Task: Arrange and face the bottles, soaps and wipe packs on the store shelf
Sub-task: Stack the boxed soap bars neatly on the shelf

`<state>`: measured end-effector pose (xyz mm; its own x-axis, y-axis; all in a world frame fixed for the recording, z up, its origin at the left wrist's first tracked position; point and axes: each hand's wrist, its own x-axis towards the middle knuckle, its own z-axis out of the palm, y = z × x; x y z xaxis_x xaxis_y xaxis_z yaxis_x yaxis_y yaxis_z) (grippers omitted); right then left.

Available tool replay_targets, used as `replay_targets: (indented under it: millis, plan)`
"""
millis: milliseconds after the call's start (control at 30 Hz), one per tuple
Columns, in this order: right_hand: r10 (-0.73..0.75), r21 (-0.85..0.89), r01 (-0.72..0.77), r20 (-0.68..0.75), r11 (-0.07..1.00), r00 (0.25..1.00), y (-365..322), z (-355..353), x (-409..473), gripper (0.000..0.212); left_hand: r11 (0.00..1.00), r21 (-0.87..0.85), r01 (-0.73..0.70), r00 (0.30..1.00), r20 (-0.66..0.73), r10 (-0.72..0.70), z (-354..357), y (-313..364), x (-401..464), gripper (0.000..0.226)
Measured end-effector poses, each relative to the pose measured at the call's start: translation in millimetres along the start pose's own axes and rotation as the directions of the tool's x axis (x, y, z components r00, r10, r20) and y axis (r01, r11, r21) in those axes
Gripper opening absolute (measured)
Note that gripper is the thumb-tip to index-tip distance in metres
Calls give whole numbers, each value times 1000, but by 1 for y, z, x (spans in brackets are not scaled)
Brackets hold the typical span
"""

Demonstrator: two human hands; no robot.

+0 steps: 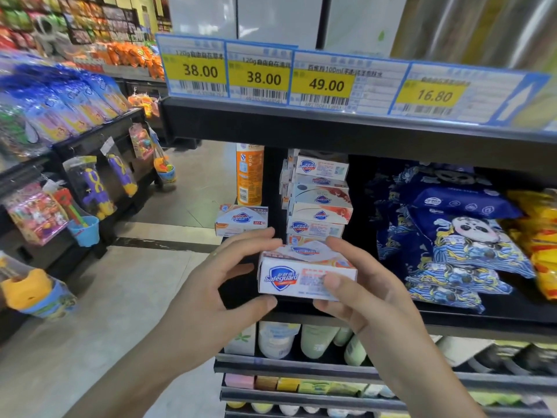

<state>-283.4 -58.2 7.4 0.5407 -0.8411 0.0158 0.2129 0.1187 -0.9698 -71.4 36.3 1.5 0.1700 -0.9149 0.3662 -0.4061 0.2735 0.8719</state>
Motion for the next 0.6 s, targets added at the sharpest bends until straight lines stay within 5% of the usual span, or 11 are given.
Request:
replay_targets:
  millis: [300, 600]
  plan:
    - [167, -56, -170, -57, 984, 984, 6, 11, -1, 46, 995, -16, 103, 995, -5, -103, 1, 5, 0, 52]
    - [59, -261, -70, -48, 963, 997, 5, 9, -8, 49, 969, -147, 197, 979, -28, -203, 4, 4, 2, 40]
